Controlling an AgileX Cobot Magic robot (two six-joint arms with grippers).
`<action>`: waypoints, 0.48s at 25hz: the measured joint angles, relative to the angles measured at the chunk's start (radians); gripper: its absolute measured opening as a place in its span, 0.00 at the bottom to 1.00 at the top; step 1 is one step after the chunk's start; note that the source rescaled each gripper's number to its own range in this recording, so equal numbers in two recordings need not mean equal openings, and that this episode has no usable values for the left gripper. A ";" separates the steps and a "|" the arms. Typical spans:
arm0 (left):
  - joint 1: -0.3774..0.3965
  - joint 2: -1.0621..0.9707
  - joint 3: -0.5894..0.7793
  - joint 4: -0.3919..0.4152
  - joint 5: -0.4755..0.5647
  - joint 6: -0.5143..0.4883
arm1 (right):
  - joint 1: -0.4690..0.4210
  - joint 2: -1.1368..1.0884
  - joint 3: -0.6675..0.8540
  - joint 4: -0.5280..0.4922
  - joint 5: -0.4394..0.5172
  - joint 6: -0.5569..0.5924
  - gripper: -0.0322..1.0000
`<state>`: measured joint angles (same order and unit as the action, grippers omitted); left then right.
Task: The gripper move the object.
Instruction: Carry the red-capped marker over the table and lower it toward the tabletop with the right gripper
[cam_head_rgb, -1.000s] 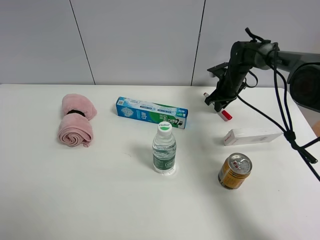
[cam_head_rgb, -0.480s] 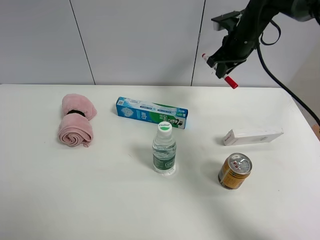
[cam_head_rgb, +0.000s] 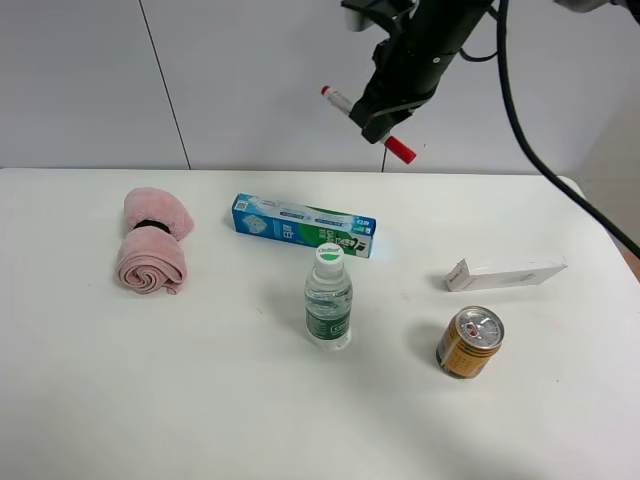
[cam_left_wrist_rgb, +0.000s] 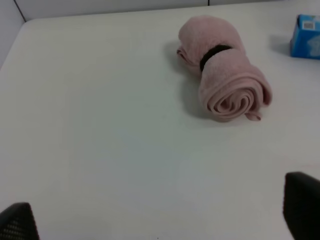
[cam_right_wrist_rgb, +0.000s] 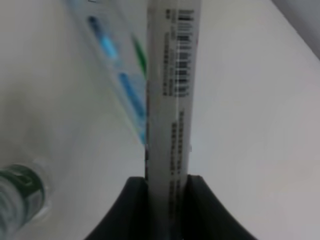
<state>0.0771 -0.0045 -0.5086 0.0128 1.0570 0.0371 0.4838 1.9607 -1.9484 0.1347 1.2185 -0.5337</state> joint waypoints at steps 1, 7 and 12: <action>0.000 0.000 0.000 0.000 0.000 0.000 | 0.027 0.000 0.000 0.002 0.000 -0.006 0.03; 0.000 0.000 0.000 0.000 0.000 0.000 | 0.220 0.000 0.000 0.015 0.000 -0.015 0.03; 0.000 0.000 0.000 0.000 0.000 -0.001 | 0.346 0.000 0.000 0.057 0.000 0.026 0.03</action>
<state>0.0771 -0.0045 -0.5086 0.0128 1.0570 0.0362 0.8294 1.9607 -1.9484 0.1922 1.2185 -0.5077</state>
